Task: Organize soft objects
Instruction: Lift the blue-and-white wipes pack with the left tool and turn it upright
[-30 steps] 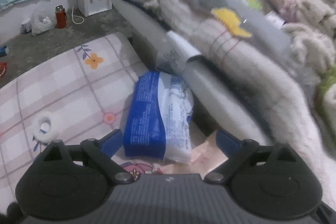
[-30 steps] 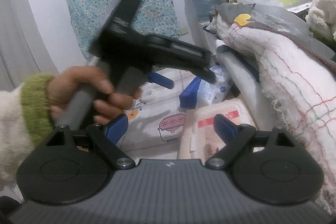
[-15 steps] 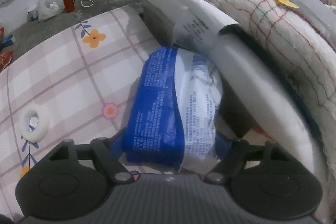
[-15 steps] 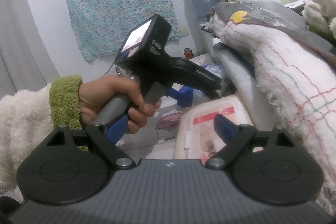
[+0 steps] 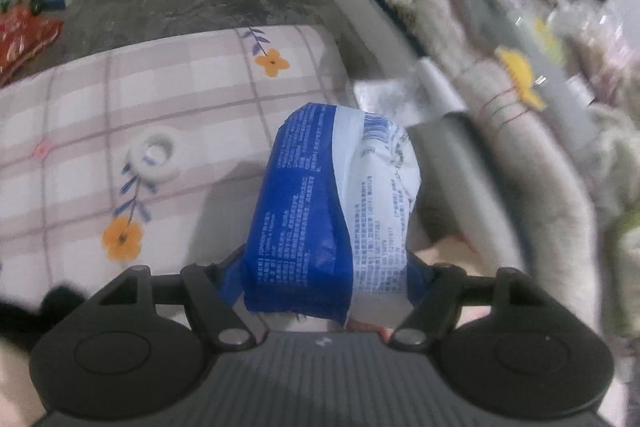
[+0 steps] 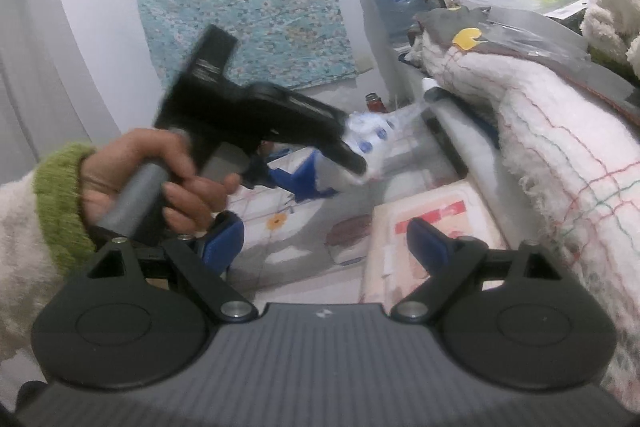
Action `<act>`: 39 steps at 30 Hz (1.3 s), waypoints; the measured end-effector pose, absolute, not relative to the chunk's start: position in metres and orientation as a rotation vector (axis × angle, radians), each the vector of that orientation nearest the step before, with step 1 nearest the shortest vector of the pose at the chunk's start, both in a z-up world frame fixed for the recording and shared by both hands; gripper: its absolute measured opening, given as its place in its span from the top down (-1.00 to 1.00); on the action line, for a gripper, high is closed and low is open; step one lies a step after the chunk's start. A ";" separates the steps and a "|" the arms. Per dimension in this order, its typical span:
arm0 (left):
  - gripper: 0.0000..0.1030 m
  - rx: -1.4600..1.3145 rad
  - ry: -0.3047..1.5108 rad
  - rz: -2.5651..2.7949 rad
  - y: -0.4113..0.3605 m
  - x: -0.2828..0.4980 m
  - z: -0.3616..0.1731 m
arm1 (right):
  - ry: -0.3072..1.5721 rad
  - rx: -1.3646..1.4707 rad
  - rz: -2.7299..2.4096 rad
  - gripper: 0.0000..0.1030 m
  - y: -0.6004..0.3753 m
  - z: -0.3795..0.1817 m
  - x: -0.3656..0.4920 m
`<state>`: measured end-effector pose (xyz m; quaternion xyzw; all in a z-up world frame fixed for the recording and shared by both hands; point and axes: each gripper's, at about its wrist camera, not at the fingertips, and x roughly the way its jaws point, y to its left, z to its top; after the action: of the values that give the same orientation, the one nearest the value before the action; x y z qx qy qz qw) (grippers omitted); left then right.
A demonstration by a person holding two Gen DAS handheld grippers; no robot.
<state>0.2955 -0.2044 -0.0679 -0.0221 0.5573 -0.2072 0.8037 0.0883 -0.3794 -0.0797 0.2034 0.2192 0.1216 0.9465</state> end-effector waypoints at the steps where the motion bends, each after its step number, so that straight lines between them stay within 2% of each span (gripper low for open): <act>1: -0.45 -0.076 1.192 -0.448 -0.197 0.291 -0.061 | 0.449 0.420 0.254 -0.73 -0.378 -0.078 0.085; 7: -0.45 -0.246 1.189 -0.480 -0.155 0.252 -0.029 | 0.466 0.433 0.276 -0.73 -0.371 -0.070 0.057; 14: -0.46 -0.494 1.233 -0.572 -0.118 0.195 -0.030 | 0.514 0.459 0.304 -0.73 -0.366 -0.066 0.033; 22: -0.46 -0.766 1.339 -0.612 -0.093 0.136 -0.083 | 0.606 0.423 0.333 -0.71 -0.346 -0.077 0.015; 30: -0.46 -0.909 1.393 -0.570 -0.080 0.106 -0.131 | 0.703 0.535 0.334 -0.61 -0.341 -0.103 0.023; 39: -0.47 -0.958 1.437 -0.588 -0.080 0.104 -0.148 | 0.732 0.575 0.335 -0.33 -0.332 -0.121 0.035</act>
<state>0.1036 -0.0795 -0.1479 -0.4154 0.6230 -0.2549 0.6119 0.0353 -0.3323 -0.1210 0.2758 0.3512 0.1608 0.8802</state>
